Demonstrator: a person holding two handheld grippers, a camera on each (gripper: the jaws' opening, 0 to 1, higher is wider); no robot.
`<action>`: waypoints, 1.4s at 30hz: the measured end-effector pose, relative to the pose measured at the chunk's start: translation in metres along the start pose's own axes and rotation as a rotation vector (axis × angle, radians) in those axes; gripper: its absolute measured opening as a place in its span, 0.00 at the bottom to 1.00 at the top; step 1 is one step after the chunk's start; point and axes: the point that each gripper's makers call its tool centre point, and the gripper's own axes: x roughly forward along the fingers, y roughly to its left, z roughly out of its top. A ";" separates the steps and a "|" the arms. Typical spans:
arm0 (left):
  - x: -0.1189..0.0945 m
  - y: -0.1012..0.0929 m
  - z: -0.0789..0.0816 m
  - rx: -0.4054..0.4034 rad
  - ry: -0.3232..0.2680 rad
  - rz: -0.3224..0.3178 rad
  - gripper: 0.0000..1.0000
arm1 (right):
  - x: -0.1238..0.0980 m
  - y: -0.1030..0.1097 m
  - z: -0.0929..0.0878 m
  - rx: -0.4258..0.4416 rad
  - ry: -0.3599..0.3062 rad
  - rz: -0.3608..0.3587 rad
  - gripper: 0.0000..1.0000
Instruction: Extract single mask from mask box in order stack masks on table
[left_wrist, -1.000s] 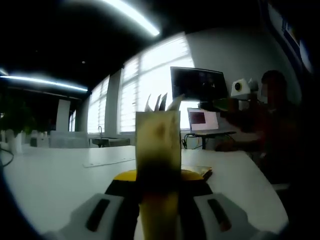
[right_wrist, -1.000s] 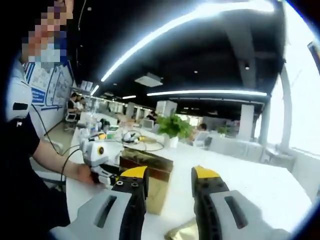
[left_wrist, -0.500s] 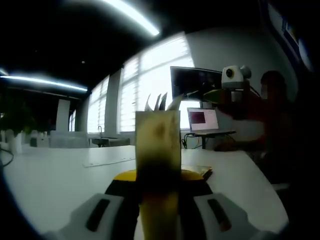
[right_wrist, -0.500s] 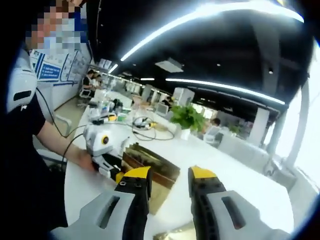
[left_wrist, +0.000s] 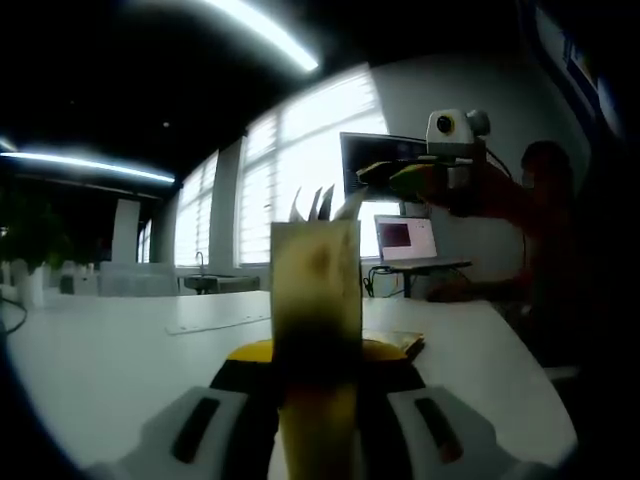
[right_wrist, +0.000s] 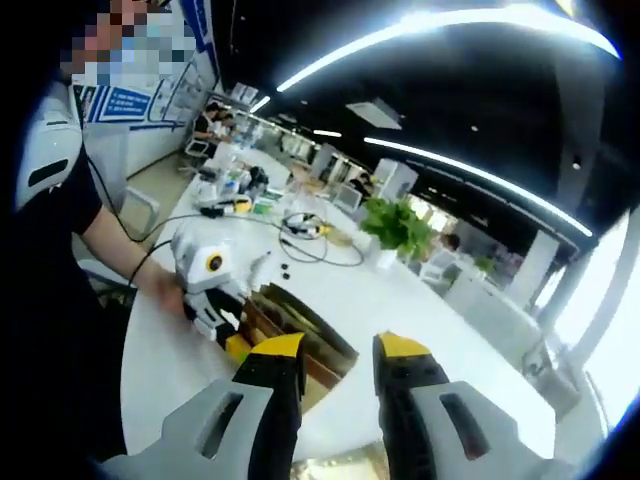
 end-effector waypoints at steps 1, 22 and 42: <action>0.000 0.000 0.000 0.000 0.000 0.000 0.31 | 0.002 0.000 0.001 -0.009 0.008 0.007 0.24; 0.000 -0.002 0.000 -0.001 0.000 -0.001 0.31 | 0.032 -0.001 0.007 -0.143 0.099 0.083 0.23; 0.000 0.000 0.002 0.002 0.001 -0.001 0.31 | 0.042 0.022 -0.021 -0.262 0.234 0.193 0.15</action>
